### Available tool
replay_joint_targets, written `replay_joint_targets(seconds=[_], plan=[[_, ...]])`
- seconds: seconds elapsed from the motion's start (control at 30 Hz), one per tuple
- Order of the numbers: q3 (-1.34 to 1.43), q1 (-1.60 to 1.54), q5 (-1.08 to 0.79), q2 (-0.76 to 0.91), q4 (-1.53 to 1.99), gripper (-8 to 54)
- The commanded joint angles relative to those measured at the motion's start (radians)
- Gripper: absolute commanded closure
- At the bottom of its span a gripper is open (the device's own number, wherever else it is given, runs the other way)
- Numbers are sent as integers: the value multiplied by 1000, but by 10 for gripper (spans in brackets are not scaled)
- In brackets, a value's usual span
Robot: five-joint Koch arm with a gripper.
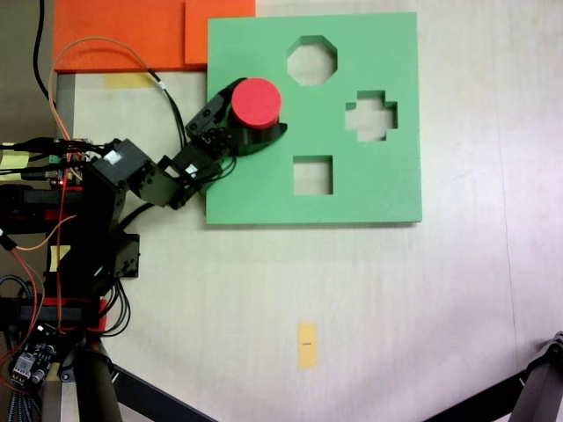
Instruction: Put the cylinder block into the corresponding hole
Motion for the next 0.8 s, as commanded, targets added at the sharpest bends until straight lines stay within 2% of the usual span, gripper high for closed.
replay_joint_targets(seconds=[0.0,0.17,0.3,0.4,0.5,0.53,0.57,0.7,0.77], plan=[[43,14,-17,54,-9,-63],[60,18,-23,71,-26,-63],[127,8,-67,244,20,-63],[187,14,-78,502,192,-63],[184,41,-104,897,667,-62],[155,51,-120,1068,922,-40],[126,83,-170,1206,1143,23],[95,201,-313,1216,1189,33],[81,284,-443,1215,1255,34]])
